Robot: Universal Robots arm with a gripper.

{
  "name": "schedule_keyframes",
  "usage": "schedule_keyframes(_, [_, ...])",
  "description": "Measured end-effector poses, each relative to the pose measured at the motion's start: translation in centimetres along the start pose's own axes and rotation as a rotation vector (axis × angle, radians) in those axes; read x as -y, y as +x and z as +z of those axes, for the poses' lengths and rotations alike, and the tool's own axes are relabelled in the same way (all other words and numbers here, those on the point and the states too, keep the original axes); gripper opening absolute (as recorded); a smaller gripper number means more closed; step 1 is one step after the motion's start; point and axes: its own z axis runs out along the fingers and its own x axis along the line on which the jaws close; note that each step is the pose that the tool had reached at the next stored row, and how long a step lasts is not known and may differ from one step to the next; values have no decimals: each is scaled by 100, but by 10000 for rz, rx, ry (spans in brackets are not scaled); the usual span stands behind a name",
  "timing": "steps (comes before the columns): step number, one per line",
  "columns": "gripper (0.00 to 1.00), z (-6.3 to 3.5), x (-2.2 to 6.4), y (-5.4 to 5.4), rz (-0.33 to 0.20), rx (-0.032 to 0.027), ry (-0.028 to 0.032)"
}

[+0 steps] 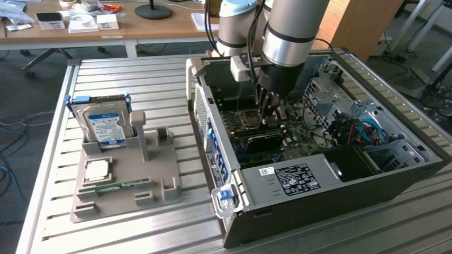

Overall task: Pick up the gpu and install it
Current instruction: 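Press down on the gpu until it lock into place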

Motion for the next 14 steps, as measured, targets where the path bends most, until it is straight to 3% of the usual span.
schedule_keyframes(14, [11, 39, -1, 1, 0, -1, 0])
